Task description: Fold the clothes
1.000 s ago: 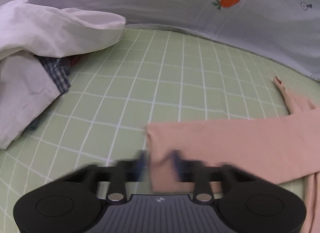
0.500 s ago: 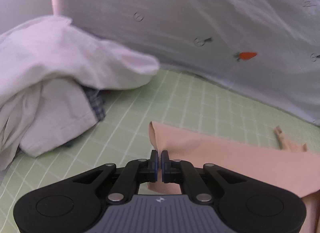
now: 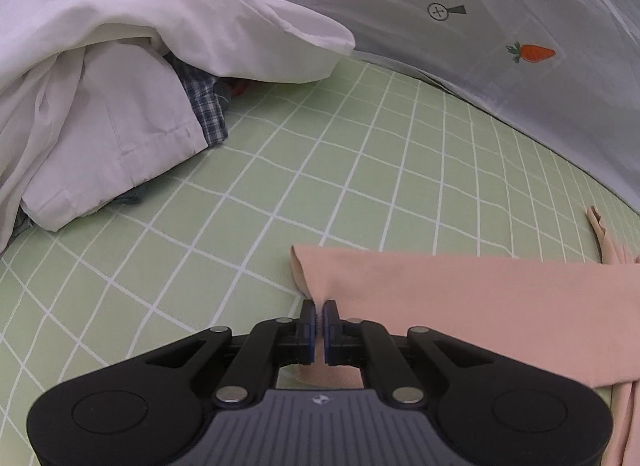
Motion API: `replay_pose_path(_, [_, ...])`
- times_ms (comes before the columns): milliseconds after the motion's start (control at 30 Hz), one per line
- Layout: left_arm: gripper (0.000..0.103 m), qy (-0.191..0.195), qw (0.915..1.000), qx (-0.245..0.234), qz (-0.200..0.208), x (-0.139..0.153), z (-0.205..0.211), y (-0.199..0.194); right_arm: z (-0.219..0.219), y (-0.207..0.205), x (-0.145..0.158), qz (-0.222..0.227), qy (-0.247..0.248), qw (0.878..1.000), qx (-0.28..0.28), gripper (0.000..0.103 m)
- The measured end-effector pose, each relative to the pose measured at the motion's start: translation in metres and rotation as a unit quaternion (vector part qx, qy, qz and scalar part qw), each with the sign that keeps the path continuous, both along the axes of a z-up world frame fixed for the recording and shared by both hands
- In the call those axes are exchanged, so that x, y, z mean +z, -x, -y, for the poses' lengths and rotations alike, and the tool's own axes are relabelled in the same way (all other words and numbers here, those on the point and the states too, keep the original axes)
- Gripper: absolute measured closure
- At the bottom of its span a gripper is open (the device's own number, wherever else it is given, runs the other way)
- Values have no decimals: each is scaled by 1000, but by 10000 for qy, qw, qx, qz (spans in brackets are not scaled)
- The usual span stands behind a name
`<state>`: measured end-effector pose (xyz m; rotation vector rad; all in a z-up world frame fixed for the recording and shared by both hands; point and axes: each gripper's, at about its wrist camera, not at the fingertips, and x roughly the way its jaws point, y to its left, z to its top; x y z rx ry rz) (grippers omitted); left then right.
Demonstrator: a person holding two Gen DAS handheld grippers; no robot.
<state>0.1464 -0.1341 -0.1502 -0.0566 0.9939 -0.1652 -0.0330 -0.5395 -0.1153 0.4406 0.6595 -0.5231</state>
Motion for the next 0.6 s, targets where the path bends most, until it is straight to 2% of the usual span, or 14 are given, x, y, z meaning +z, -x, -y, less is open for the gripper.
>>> replay_pose_path(167, [97,-78,10000,49,15,1,2,3,51,-19,-19,211,-490,9984,-204,53])
replay_pose_path(233, [97,-111,9999,53,24,1,3,4,64,-29,-28,186,-596,9978,-225,65])
replay_pose_path(300, [98,-125,9999,73,30,2,3,5,76,-37,-38,170,-803,9964,-217,98])
replay_pose_path(400, [99,-141,9999,32,34,3,4,7,80,-43,-42,255,-754,9968,-114,98])
replay_pose_path(500, [99,-111,9999,11,-3,3,4,10,80,-54,-34,189,-304,9992,152,98])
replay_pose_path(600, [99,-163,9999,-22,36,2,4,15,83,-64,-37,13,-148,9996,246,98])
